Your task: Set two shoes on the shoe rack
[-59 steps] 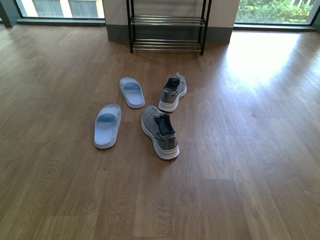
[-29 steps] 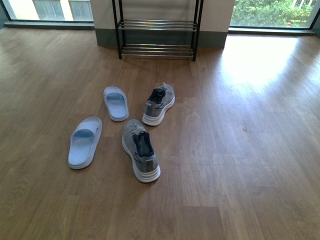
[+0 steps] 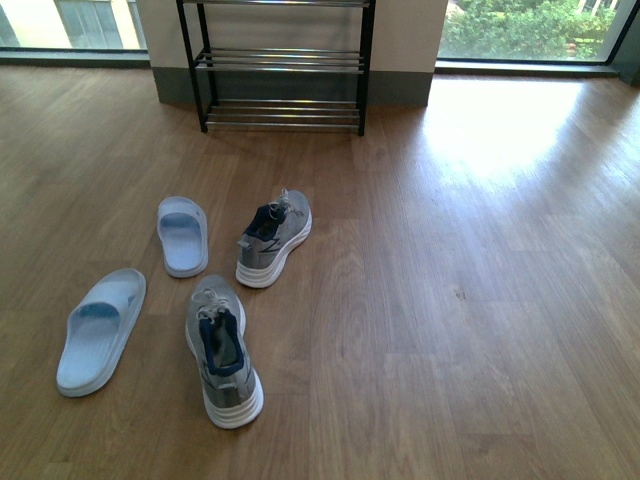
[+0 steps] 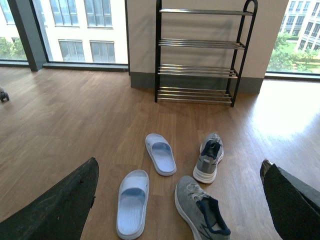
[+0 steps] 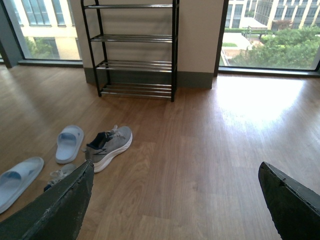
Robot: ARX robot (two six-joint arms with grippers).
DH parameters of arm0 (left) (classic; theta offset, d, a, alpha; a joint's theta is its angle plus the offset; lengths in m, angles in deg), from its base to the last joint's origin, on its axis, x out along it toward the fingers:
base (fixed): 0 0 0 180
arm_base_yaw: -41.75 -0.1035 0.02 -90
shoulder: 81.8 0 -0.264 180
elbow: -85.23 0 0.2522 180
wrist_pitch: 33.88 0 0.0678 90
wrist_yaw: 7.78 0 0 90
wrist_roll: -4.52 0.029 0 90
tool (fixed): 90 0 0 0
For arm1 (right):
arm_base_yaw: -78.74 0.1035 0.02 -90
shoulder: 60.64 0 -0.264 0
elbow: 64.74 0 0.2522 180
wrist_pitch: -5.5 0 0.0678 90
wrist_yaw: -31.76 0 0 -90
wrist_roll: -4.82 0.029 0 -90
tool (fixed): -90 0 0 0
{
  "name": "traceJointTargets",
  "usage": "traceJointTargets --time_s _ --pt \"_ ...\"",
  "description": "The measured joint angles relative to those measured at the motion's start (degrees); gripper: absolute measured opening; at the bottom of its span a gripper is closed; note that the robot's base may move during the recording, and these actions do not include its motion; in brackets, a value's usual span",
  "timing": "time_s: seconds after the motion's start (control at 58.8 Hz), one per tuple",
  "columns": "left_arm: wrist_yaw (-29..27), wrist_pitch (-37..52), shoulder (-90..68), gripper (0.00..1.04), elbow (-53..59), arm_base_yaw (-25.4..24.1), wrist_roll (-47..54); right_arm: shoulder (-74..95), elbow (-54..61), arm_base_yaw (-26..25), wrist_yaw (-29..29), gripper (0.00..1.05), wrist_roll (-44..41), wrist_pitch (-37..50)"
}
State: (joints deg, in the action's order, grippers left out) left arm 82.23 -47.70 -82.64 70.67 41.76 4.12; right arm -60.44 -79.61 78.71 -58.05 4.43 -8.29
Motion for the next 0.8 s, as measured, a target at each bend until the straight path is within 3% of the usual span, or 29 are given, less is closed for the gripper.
traceJointTargets --time_s 0.561,0.612,0.663,0.731,0.799 --pt "-0.4 -0.3 -0.2 0.95 0.0 0.1 -0.6 0.0 0.0 0.0 -0.2 0.95 0.0 0.0" --pt "-2.9 -6.4 -3.0 0.95 -2.1 1.6 -6.0 0.1 0.0 0.0 -0.2 0.95 0.0 0.0" --pt "-1.5 -9.0 -8.9 0.95 -4.5 2.0 -13.0 0.0 0.0 0.0 -0.2 0.95 0.0 0.0" --pt "3.1 -5.1 -18.5 0.95 -6.6 1.6 -22.6 0.0 0.0 0.0 -0.2 0.95 0.0 0.0" --pt "3.5 2.4 -29.2 0.95 -9.4 2.6 -31.1 0.0 0.0 0.0 -0.2 0.95 0.0 0.0"
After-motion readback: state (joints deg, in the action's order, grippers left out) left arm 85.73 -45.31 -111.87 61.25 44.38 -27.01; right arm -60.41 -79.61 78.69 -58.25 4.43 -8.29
